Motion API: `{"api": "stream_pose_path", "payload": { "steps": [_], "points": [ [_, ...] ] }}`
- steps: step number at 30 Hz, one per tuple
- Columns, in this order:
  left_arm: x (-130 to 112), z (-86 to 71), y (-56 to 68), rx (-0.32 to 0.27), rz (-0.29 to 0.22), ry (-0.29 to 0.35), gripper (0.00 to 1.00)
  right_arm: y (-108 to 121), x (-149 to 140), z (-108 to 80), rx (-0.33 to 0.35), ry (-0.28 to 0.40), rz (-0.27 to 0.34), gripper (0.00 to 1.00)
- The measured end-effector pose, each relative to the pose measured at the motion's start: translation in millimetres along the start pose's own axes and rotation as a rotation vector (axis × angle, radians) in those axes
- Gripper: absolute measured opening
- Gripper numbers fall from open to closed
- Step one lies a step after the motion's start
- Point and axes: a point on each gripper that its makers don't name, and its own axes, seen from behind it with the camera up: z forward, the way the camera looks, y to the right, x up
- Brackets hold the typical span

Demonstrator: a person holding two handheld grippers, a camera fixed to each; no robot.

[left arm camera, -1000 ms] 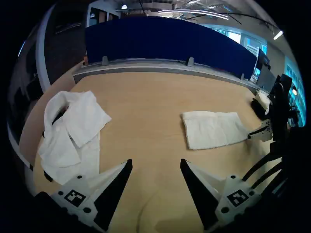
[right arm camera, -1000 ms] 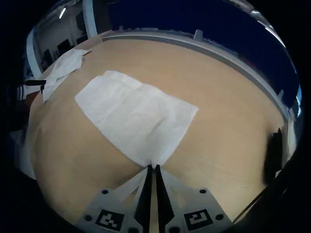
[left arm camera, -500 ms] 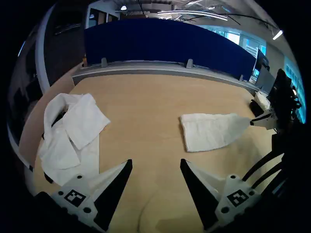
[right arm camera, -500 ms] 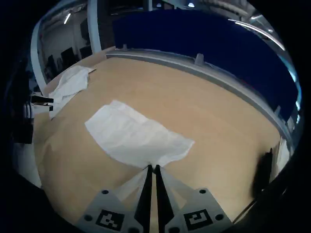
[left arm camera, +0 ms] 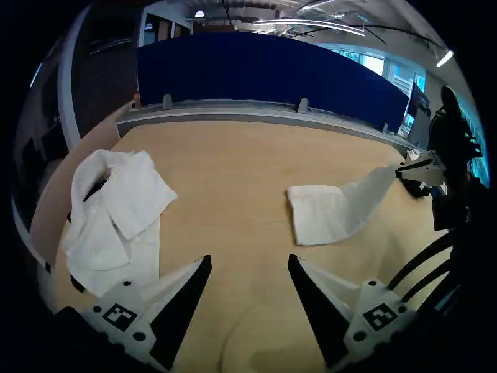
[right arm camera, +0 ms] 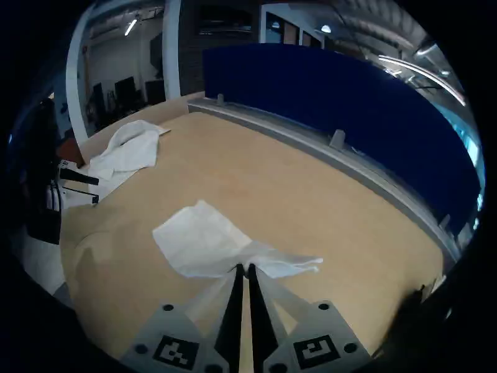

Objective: Fold towel

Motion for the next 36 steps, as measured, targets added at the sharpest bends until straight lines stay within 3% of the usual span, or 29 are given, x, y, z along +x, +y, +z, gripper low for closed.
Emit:
{"api": "stream_pose_path", "payload": {
  "steps": [12, 23, 36],
  "points": [
    [0.7, -1.1, 3.3, -0.006, -0.001, 0.004, 0.91, -16.1, 16.9, 13.6, 0.037, -0.005, -0.062, 0.06],
    [-1.0, -1.2, 5.2, -0.008, -0.015, 0.008, 0.91, -63.6, 35.2, 41.4, 0.118, -0.008, -0.149, 0.06],
    [-8.7, -2.0, 2.8, -0.004, -0.037, 0.003, 0.91, -120.1, 33.2, 84.6, 0.218, -0.034, -0.19, 0.06]
  ]
}}
